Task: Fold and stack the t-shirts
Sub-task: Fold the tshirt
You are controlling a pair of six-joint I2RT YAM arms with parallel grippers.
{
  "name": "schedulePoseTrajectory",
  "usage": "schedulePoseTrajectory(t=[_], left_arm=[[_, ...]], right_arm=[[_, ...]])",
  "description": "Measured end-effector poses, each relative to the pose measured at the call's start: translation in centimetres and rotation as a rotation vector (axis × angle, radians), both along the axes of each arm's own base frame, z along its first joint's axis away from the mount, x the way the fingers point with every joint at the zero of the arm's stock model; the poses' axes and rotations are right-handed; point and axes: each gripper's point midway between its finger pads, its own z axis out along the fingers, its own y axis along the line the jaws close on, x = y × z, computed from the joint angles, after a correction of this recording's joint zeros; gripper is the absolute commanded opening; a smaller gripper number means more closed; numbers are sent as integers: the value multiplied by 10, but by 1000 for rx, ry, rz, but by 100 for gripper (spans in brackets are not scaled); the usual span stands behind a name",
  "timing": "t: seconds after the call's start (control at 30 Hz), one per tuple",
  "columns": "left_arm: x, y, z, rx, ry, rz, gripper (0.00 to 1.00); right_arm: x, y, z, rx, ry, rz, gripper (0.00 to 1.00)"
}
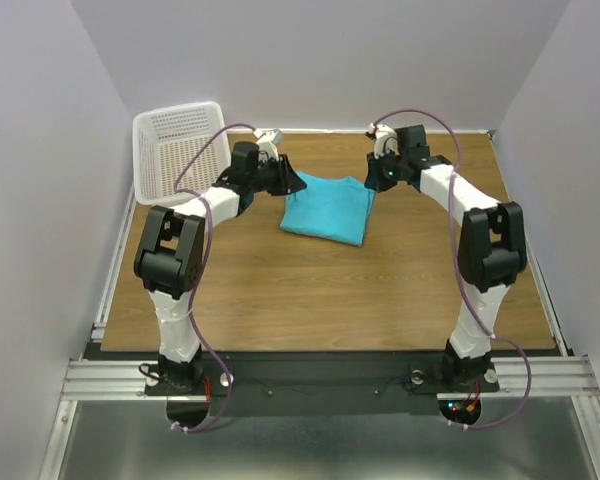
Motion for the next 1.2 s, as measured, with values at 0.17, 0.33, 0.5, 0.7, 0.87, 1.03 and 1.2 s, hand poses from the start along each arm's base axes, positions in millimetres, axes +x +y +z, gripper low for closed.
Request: schedulePoseTrajectory(t=[0.17, 0.33, 0.5, 0.7, 0.87, 1.03, 1.2], left_arm=[[29, -13, 27, -56, -67, 3, 33], [45, -22, -3, -76, -4, 5, 33], [48, -24, -44, -64, 89, 12, 32], [59, -25, -56, -56, 113, 36, 32], [74, -24, -46, -53, 84, 77, 32], [87, -23, -52, -40, 82, 112, 32], [90, -18, -79, 0, 145, 146, 32]], right_arm=[[-50, 27, 35, 157, -7, 187, 7], [-90, 44, -6, 205, 141, 273, 6], [-105, 49, -37, 214, 248, 290, 6], [-109, 48, -43, 204, 267, 296, 6], [-113, 44, -55, 177, 296, 294, 4], [-125, 41, -76, 142, 359, 295, 3], [-128, 41, -78, 129, 364, 296, 2]])
